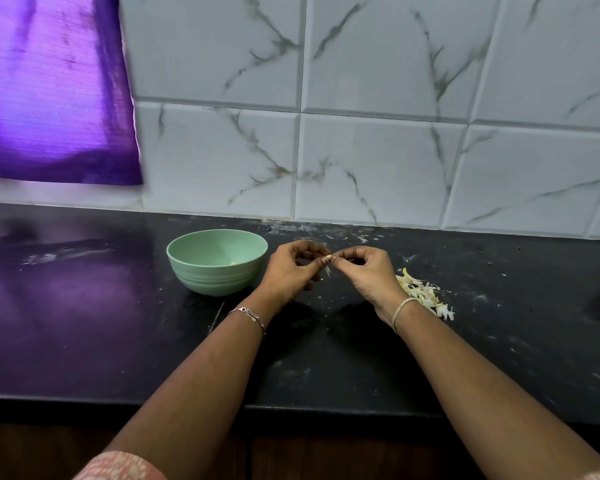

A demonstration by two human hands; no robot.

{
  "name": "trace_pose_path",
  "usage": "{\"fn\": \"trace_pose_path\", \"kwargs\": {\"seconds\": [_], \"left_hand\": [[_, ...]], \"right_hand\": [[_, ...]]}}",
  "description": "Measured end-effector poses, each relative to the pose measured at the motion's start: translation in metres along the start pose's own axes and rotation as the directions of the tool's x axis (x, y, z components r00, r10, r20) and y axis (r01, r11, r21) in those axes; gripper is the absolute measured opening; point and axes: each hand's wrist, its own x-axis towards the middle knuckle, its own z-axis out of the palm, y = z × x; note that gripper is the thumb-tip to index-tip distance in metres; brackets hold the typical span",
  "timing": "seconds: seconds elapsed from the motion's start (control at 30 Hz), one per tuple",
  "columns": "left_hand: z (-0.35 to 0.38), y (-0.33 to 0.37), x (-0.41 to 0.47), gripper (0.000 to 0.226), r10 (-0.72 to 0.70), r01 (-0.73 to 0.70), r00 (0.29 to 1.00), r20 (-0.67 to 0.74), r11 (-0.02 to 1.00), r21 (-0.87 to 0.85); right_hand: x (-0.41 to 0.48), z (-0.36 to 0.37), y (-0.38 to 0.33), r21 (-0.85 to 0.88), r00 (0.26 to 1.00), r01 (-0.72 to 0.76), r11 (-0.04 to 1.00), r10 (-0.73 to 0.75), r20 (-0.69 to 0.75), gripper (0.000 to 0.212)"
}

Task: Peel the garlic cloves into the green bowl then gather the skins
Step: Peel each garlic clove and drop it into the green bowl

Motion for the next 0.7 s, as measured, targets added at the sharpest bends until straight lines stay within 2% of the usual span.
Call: {"fn": "trace_pose_path", "kwargs": {"seconds": [0.5, 0.7], "left_hand": [[0.0011, 0.0022, 0.0005, 0.011, -0.011, 0.011, 1.000, 0.002, 1.000, -0.022], [-0.0004, 0.0044, -0.0017, 0.009, -0.036, 0.039, 0.999, 0.035, 0.994, -0.097]], "right_hand": [[-0.0018, -0.0003, -0.0027, -0.076, 0.999, 0.022, 0.997, -0.024, -0.024, 0.011], [-0.0016, 0.0000, -0.0020, -0.135, 0.999, 0.046, 0.990, -0.046, 0.002, 0.009]]}}
